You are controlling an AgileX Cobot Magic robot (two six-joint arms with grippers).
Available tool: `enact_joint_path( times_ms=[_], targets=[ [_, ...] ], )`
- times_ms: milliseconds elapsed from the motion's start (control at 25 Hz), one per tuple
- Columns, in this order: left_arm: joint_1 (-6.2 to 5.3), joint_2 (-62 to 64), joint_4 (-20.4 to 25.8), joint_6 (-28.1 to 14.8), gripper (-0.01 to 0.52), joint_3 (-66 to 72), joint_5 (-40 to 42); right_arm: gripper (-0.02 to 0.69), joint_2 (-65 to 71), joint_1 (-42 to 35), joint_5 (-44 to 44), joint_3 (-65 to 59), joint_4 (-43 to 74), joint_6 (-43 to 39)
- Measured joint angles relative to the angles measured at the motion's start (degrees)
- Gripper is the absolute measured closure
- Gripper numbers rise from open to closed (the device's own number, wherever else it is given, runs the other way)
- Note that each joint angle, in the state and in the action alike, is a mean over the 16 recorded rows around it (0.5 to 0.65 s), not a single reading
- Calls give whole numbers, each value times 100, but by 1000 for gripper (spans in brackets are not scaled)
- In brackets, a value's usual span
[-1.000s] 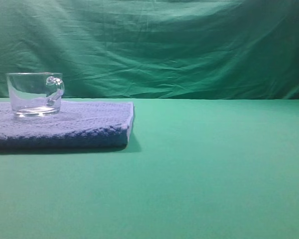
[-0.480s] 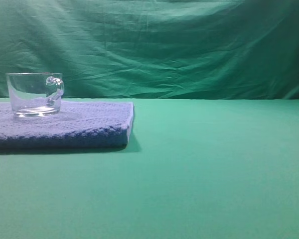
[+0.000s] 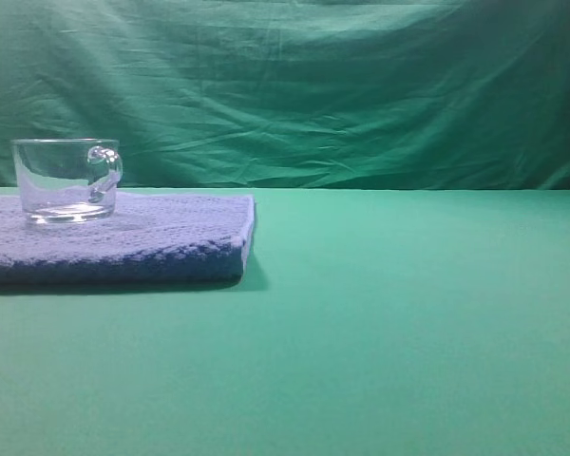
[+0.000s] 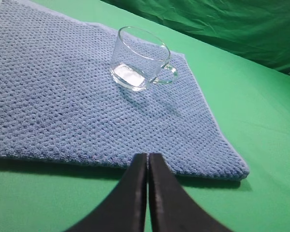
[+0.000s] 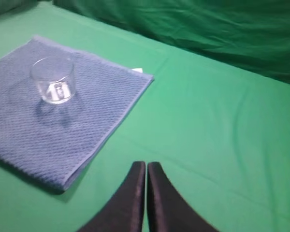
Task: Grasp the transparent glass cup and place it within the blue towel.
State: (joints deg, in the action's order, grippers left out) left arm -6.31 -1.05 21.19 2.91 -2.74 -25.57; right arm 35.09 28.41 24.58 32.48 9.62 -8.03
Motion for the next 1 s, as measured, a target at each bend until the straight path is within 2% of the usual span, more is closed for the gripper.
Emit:
enact_joint_path(
  times_ms=[280, 640, 1000],
  targets=[
    [0, 0, 0, 0, 514, 0, 0, 665, -1314, -902, -550, -1360, 5, 0],
    [0, 0, 0, 0, 514, 0, 0, 665, -2933, -1918, -412, -2556, 5, 0],
    [0, 0, 0, 0, 514, 0, 0, 665, -3542, -2525, -306, -3249, -6, 0]
  ],
)
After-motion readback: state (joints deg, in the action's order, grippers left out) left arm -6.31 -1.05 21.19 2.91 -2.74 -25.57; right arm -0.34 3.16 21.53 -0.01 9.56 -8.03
